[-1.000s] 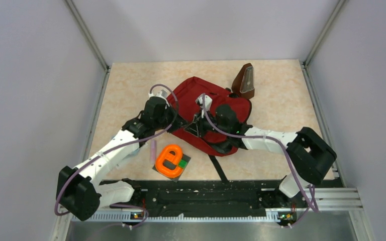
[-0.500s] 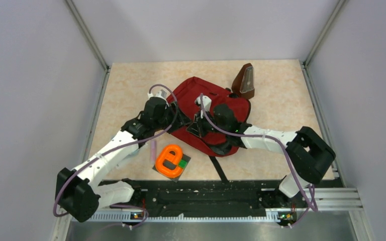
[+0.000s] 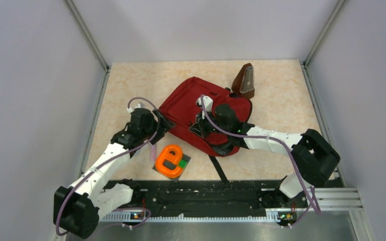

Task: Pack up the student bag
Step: Zip the student bag at the center of the board.

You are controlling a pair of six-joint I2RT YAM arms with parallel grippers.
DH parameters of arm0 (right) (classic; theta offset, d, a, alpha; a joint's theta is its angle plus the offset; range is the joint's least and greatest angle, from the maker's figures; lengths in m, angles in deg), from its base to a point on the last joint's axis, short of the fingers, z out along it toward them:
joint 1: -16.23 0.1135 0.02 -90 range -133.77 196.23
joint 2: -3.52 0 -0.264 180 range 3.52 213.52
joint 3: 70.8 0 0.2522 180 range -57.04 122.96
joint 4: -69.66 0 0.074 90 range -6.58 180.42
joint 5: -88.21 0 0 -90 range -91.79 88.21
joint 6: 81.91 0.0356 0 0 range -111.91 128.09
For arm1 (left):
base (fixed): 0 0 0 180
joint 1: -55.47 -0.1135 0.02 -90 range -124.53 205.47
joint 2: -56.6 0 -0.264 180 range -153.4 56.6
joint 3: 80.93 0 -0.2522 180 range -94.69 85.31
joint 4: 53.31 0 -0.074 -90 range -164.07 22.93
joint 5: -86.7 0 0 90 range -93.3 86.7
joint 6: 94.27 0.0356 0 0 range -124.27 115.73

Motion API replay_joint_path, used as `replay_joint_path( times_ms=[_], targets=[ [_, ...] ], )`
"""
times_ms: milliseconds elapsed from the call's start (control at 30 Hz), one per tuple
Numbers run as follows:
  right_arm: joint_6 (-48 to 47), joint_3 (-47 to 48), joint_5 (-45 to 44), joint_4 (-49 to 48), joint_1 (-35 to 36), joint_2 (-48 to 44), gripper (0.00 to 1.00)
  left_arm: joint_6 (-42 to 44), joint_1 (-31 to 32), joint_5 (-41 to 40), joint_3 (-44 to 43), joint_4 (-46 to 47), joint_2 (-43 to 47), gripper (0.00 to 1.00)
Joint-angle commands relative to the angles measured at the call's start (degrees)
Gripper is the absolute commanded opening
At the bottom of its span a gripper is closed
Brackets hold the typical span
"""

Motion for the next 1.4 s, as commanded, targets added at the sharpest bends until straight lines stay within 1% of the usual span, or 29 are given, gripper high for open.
replay_joint_path(
  times_ms=[0,200,233,267,400,467,533,600,633,800,833,967,1167,1367],
  targets=[
    [-2.3,1.5,-0.5,-0.3,0.4,-3.4,0.0,-2.4,-1.1,3.0,2.2,6.3,-1.0,0.8],
    [-4.3,2.8,-0.9,2.0,1.3,-3.4,0.0,-3.4,-1.7,3.7,3.4,9.6,-6.2,0.81],
    [-4.7,3.1,-1.4,2.8,1.5,-3.4,0.0,-3.0,-1.8,3.7,3.6,10.5,-7.1,0.8],
    [-5.2,3.6,-1.9,3.8,1.8,-3.4,0.0,-2.3,-1.8,3.8,3.8,11.6,-8.2,0.76],
    [-6.8,5.0,-3.1,7.1,2.7,-3.5,0.0,0.5,-1.8,5.9,2.9,14.0,-13.3,0.56],
    [-7.4,5.1,-3.7,8.4,3.2,-4.0,0.0,1.3,-1.8,7.3,1.7,14.3,-16.2,0.43],
    [-7.9,5.4,-5.4,10.5,3.6,-4.7,0.0,2.4,-1.9,7.6,0.6,14.1,-18.1,0.27],
    [-8.6,6.6,-7.8,14.3,4.1,-5.5,0.0,3.6,-1.8,7.6,-0.7,13.6,-18.8,0.05],
    [-8.9,6.8,-8.8,15.6,4.2,-6.2,0.0,4.3,-1.8,7.6,-1.3,13.3,-18.8,0.0],
    [-8.8,3.5,-12.4,17.6,4.4,-11.4,0.0,6.4,-2.1,5.7,-2.7,11.8,-17.8,0.0],
    [-8.7,3.0,-13.0,19.4,4.4,-12.4,0.0,6.5,-2.3,5.3,-2.6,11.6,-17.6,0.0],
    [-7.9,0.9,-13.5,22.4,4.3,-15.7,0.0,7.5,-3.8,4.7,-2.8,10.3,-17.7,0.0],
    [-5.9,-2.2,-13.4,25.9,4.4,-19.5,0.0,9.9,-7.8,5.1,-4.1,10.0,-18.7,0.0],
    [-4.3,-3.8,-14.4,30.0,4.3,-23.8,0.0,14.6,-13.2,6.1,-8.8,8.8,-22.2,0.0]
  ],
)
